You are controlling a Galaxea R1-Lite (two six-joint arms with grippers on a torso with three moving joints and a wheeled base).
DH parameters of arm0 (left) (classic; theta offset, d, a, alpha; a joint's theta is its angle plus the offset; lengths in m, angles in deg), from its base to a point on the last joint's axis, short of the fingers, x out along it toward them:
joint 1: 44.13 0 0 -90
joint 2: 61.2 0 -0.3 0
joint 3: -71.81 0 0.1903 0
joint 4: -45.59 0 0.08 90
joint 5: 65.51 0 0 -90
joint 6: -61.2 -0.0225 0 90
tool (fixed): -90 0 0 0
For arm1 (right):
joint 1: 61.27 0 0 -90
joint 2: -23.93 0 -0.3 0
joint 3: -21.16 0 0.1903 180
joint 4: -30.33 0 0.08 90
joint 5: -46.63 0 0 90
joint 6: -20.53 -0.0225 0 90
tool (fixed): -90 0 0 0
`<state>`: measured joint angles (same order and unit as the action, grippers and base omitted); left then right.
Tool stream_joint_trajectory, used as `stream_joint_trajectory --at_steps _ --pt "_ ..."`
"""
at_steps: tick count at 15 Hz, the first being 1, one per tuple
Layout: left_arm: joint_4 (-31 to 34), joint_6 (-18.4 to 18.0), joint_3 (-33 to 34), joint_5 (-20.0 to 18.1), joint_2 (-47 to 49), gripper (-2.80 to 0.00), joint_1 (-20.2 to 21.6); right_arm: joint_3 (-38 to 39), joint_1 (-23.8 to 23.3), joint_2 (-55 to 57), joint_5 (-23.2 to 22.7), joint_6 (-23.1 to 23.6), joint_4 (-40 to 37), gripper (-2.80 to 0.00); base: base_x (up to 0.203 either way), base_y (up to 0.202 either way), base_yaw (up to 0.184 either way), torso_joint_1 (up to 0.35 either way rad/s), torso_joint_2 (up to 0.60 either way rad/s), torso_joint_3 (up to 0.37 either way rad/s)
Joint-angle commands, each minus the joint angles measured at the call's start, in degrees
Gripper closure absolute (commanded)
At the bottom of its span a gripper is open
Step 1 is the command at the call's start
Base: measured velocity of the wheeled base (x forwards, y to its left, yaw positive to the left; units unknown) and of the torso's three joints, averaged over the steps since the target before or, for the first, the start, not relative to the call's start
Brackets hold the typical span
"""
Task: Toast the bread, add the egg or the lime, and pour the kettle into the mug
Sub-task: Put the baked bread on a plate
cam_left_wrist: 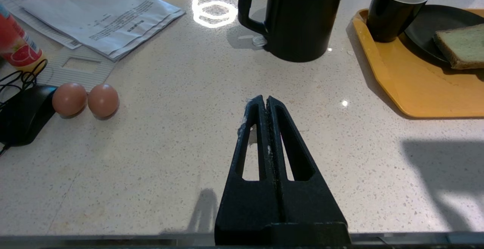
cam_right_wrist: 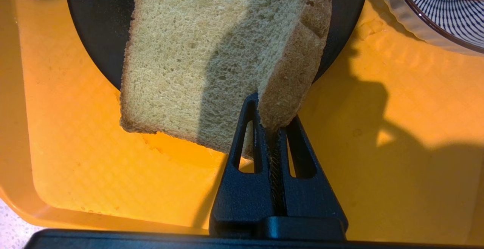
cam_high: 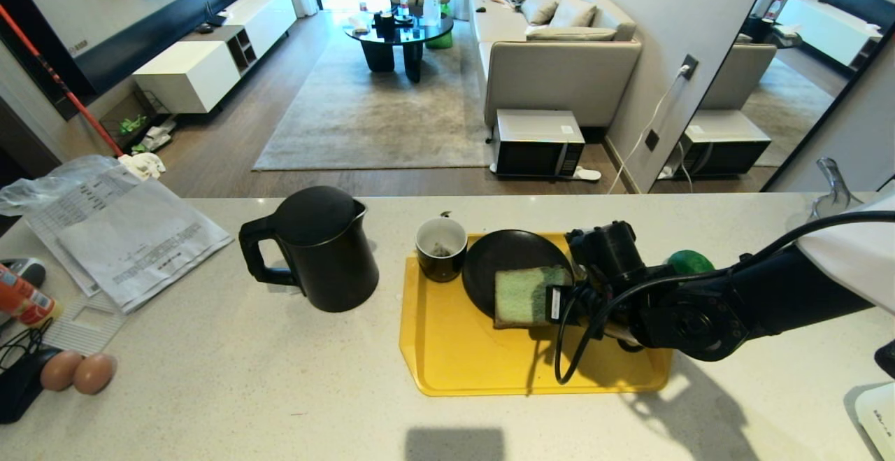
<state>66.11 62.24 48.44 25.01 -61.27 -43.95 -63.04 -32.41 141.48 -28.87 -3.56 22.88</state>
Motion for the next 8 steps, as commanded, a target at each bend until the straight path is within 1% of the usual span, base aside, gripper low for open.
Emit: stream_joint_trajectory --at_steps 1,2,3,8 --pt "-0.06 0.02 0.88 0.02 -0.10 0.00 -0.01 -0.08 -0.03 -0.04 0.18 -0.17 0.07 0.00 0.000 0.000 0.000 0.000 0.00 0.000" --pt "-0.06 0.04 0.88 0.02 -0.10 0.00 0.02 -0.27 -0.03 -0.04 0.36 -0.17 0.07 -0.33 0.000 0.000 0.000 0.000 0.00 0.000" --pt "-0.06 0.02 0.88 0.02 -0.10 0.00 0.08 -0.34 -0.03 -0.04 0.36 -0.17 0.07 -2.80 0.000 0.000 0.000 0.000 0.00 0.000" --pt "-0.06 0.02 0.88 0.02 -0.10 0.00 -0.01 -0.60 -0.03 -0.31 0.12 -0.17 0.25 -2.80 0.000 0.000 0.000 0.000 0.00 0.000"
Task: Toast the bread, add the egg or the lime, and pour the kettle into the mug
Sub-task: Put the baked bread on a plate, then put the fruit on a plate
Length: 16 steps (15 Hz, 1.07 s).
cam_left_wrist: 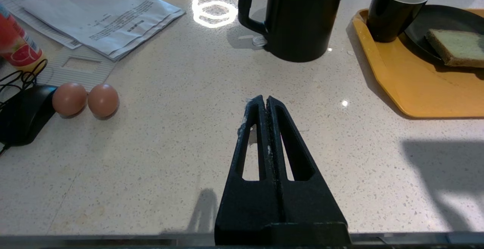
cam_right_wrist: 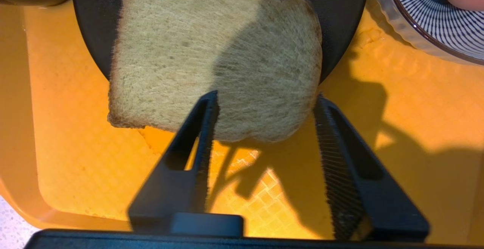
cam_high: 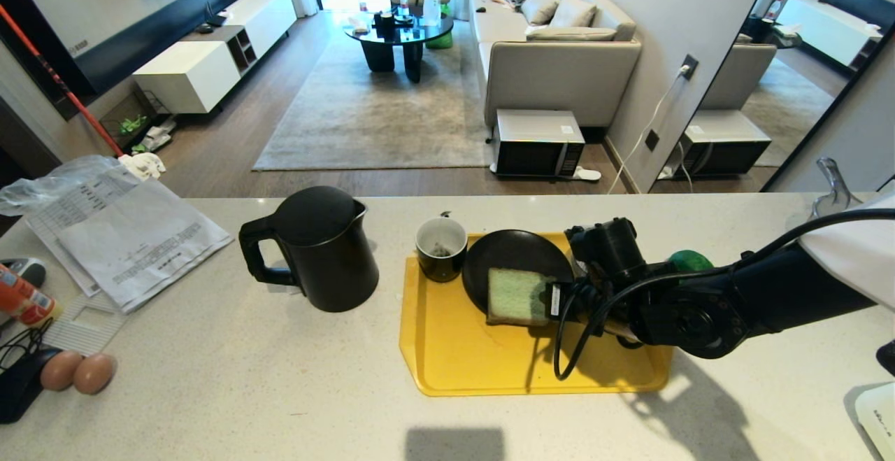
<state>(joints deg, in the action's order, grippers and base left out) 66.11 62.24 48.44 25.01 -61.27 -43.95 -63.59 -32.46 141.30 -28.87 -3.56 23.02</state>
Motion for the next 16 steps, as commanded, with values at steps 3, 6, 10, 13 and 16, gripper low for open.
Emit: stream_joint_trajectory --at_steps 3,6,10,13,16 --pt "-0.06 0.02 0.88 0.02 -0.10 0.00 0.08 0.36 -0.05 -0.28 0.27 -0.17 0.11 -2.80 0.000 0.000 0.000 0.000 0.00 0.000" --pt "-0.06 0.02 0.88 0.02 -0.10 0.00 0.08 1.38 -0.50 -1.31 0.36 -0.17 0.02 -2.80 0.000 0.000 0.000 0.000 0.00 0.000" --pt "-0.06 0.02 0.88 0.02 -0.10 0.00 0.01 4.63 -0.94 -4.95 0.36 -0.26 0.02 -2.80 0.000 0.000 0.000 0.000 0.00 0.000" --pt "-0.06 0.02 0.88 0.02 -0.10 0.00 -0.01 7.19 -0.95 -8.53 0.30 -0.18 0.02 0.00 0.000 0.000 0.000 0.000 0.00 0.000" --pt "-0.06 0.02 0.88 0.02 -0.10 0.00 0.08 10.79 -0.89 -13.22 0.13 -0.23 0.02 0.00 0.000 0.000 0.000 0.000 0.00 0.000"
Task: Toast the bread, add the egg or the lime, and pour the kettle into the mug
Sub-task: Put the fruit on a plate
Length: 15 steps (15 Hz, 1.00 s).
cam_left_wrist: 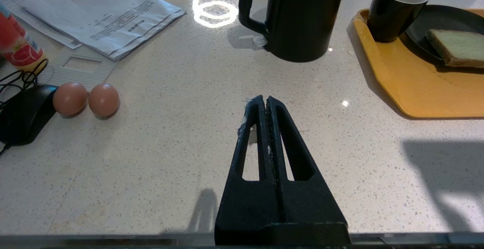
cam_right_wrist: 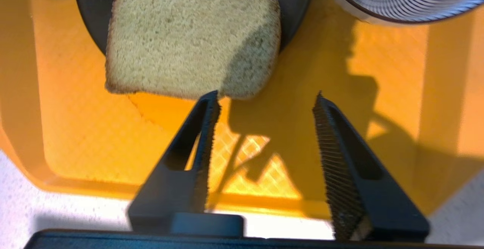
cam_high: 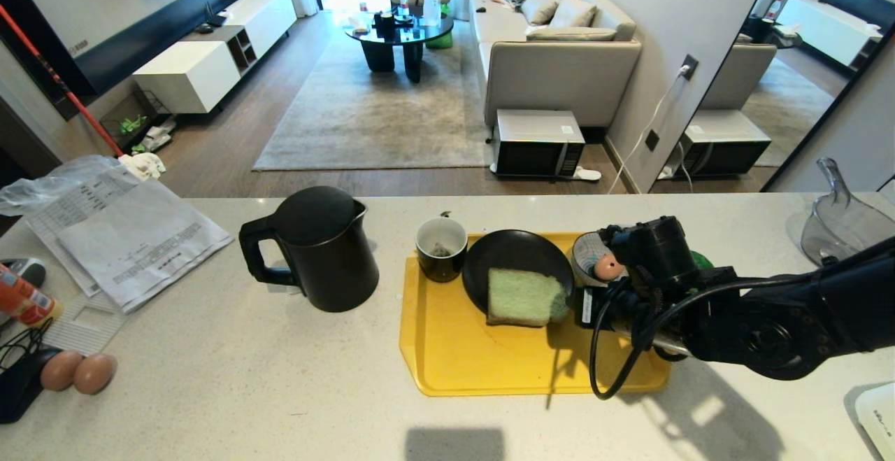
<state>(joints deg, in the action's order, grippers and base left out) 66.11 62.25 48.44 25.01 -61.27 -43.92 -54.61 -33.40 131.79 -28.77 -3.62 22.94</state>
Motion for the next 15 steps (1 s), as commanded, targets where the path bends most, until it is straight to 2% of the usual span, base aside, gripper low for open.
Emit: stream_joint_trajectory --at_steps 1,5,10,12,15 --pt "-0.06 0.01 0.88 0.01 -0.10 0.00 0.04 3.21 0.05 -5.59 0.01 -0.19 0.06 0.00 0.000 0.000 0.000 0.000 0.00 0.000" --pt "-0.06 0.05 0.88 0.01 -0.10 0.00 -0.03 10.23 -0.28 -15.21 0.15 -0.20 0.08 0.00 0.000 0.000 0.000 0.000 0.00 0.000" --pt "-0.06 0.01 0.88 0.01 -0.10 0.00 -0.03 20.21 -3.65 -29.49 0.30 0.02 0.17 0.00 0.000 0.000 0.000 0.000 0.00 0.000" --pt "-0.06 0.01 0.88 0.01 -0.10 0.00 -0.03 23.06 -3.87 -35.83 0.44 1.57 0.08 0.00 0.000 0.000 0.000 0.000 0.00 0.000" --pt "-0.06 0.05 0.88 0.01 -0.10 0.00 -0.03 25.75 -4.69 -44.26 1.26 6.68 0.03 0.00 0.000 0.000 0.000 0.000 0.00 0.000"
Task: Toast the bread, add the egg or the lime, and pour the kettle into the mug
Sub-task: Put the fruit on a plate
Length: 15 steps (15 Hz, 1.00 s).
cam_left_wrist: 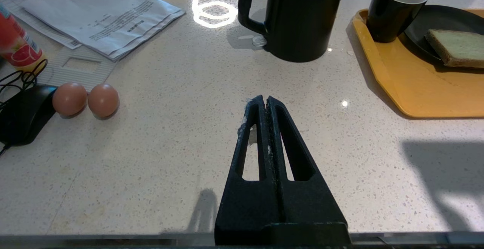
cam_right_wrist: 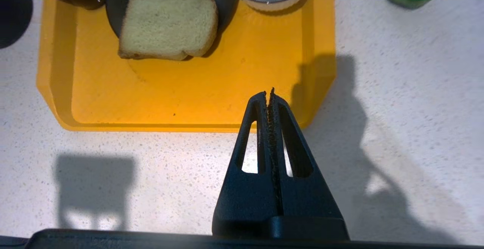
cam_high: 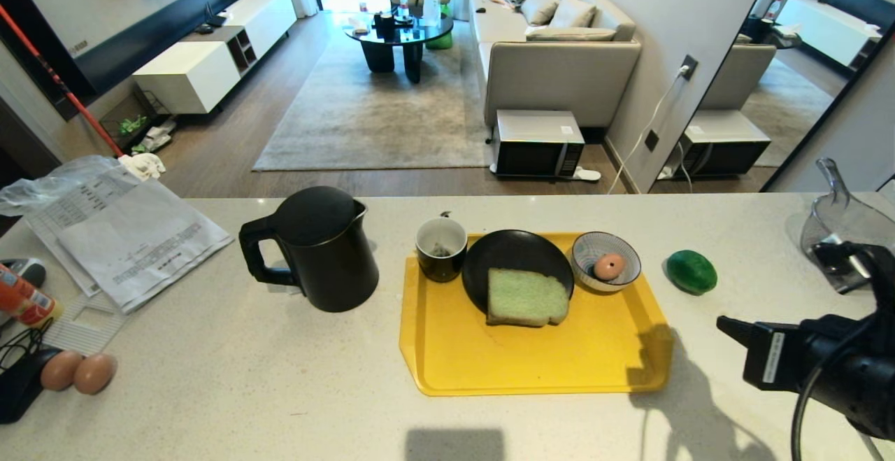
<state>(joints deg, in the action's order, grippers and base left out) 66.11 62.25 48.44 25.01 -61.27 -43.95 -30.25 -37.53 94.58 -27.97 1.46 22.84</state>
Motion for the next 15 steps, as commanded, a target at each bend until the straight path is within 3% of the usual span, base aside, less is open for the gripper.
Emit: stream_joint_trajectory --at_steps 1,8,15 --pt "-0.06 0.01 0.88 0.02 -0.10 0.00 0.08 2.21 -1.56 -9.61 0.82 3.42 0.11 0.00 0.000 0.000 0.000 0.000 0.00 0.000" --pt "-0.06 0.01 0.88 0.02 -0.10 0.00 0.03 9.85 -6.97 -34.45 -2.32 13.40 -1.37 0.00 0.000 0.000 0.000 0.000 0.00 0.000" --pt "-0.06 0.10 0.88 0.02 -0.10 0.00 -0.01 26.83 -14.08 -55.19 -13.48 18.37 -0.31 0.00 0.000 0.000 0.000 0.000 0.00 0.000"
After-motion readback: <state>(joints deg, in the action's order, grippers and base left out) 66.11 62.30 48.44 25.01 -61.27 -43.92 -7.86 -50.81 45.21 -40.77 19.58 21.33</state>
